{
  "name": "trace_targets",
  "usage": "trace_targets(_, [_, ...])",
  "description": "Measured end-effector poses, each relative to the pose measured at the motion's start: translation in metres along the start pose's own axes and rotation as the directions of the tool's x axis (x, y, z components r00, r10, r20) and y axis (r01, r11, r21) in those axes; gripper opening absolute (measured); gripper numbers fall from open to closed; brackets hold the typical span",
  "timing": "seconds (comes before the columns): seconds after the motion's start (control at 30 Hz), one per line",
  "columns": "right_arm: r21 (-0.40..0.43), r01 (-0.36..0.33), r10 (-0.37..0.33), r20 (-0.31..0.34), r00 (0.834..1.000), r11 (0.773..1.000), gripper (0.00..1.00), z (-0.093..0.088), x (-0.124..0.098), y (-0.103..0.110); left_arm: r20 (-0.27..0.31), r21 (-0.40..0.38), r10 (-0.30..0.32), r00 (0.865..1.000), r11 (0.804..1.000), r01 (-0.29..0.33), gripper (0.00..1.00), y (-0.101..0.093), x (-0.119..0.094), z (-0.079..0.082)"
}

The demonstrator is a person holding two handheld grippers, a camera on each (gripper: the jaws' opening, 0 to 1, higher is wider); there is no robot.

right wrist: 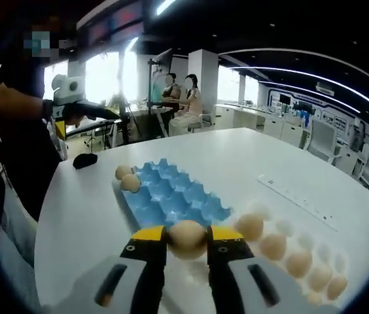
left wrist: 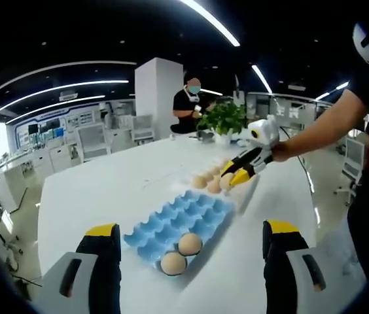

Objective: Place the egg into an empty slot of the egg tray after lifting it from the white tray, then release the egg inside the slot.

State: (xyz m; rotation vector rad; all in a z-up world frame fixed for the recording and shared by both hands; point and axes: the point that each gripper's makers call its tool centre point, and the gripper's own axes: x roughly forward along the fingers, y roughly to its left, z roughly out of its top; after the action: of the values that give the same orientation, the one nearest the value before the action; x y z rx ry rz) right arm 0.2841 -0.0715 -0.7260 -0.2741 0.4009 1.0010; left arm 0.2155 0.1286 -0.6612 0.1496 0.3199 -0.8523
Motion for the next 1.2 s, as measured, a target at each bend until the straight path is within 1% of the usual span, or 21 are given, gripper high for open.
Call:
trace_targets(0.2, [-0.015, -0.040, 0.040, 0.011, 0.999, 0.999, 0.25, 0.013, 0.018, 0.016, 0.002, -0.004, 0.008, 1.000, 1.000, -0.008, 0.92, 0.003, -0.004, -0.002])
trace_targets(0.37, [-0.034, -0.083, 0.083, 0.016, 0.996, 0.996, 0.25, 0.024, 0.037, 0.035, 0.003, -0.007, 0.012, 1.000, 1.000, -0.012, 0.92, 0.004, -0.007, -0.004])
trace_targets(0.63, [-0.056, -0.142, 0.143, 0.017, 0.990, 0.988, 0.25, 0.034, 0.062, 0.061, 0.005, -0.009, 0.020, 1.000, 1.000, -0.020, 0.92, 0.005, -0.012, -0.003])
trace_targets(0.8, [-0.058, -0.162, 0.163, 0.012, 0.987, 0.985, 0.25, 0.035, 0.074, 0.071, 0.004, -0.009, 0.027, 1.000, 1.000, -0.027, 0.92, 0.007, -0.017, -0.003])
trace_targets(0.97, [-0.057, -0.175, 0.175, -0.004, 0.984, 0.983, 0.25, 0.029, 0.085, 0.079, 0.002, -0.011, 0.032, 0.999, 0.999, -0.032, 0.92, 0.009, -0.020, -0.005])
trace_targets(1.2, [-0.058, -0.180, 0.179, -0.030, 0.983, 0.982, 0.25, 0.021, 0.097, 0.083, 0.000, -0.013, 0.034, 0.999, 0.999, -0.034, 0.92, 0.010, -0.023, -0.006])
